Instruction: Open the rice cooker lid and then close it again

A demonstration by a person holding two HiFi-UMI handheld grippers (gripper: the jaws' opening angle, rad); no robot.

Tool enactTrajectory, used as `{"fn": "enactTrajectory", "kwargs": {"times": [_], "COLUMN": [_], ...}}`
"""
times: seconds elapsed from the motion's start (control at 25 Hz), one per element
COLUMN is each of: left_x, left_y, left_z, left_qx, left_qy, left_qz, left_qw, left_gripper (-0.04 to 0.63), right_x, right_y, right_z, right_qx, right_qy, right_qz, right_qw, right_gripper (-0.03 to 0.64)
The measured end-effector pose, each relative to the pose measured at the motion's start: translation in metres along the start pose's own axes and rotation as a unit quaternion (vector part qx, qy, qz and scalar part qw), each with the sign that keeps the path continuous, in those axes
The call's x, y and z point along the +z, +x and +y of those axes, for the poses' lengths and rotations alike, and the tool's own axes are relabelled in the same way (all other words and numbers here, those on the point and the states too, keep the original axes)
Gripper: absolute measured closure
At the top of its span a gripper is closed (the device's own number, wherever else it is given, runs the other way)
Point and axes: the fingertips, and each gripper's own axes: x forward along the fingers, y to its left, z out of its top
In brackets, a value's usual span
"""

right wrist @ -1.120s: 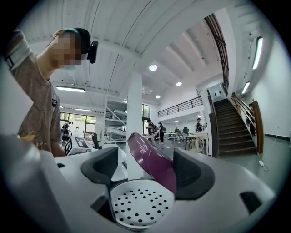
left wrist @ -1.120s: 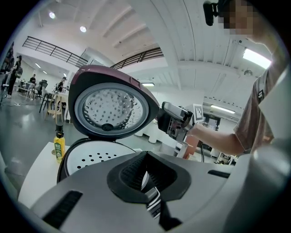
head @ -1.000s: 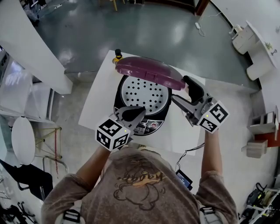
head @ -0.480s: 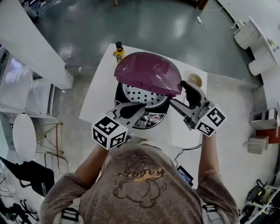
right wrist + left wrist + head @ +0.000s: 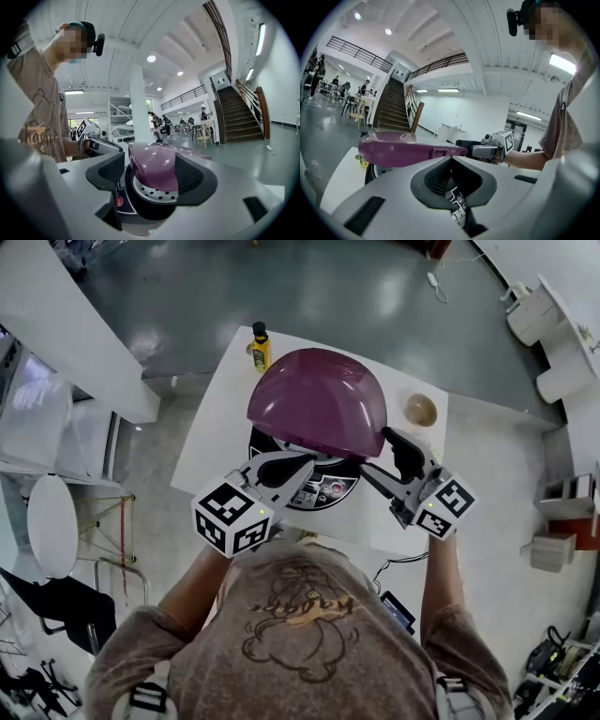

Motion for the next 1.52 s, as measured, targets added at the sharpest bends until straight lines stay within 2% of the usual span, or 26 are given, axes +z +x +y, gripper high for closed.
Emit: {"fn": "enactTrajectory", "kwargs": {"times": [0.48,0.96,1.12,1.52], "left_x": [0.015,0.013,0.002,-0.029], "left_y": [0.005,0.015,0.016,0.020], "left_z": [0.002,0.015,0.018,0.022], "left_qx": [0.001,0.009,0.014,0.020], "left_qy": [0.014,0.024,0.034,0.025], "left_qz": [-0.015,0.000,0.020,0.072], "left_qw": [0.9998,0.9997,0.9991,0.9969], "left_gripper": [0.574,0.574,0.574,0.574], "right_x": [-0.020,-0.027,-0.032,-0.053], "right_y": [0.001,0.001,0.002,0.003], "right_z": [0.003,0.000,-0.001,0.002], "right_qx": [-0.003,-0.010,-0.009,-0.006], "right_qy": [0.005,0.022,0.026,0.027], "right_qz": [0.016,0.008,0.014,0.050], "right_qw": [1.000,1.000,1.000,0.998], "right_gripper": [0.299,0.325,0.334,0.339]}}
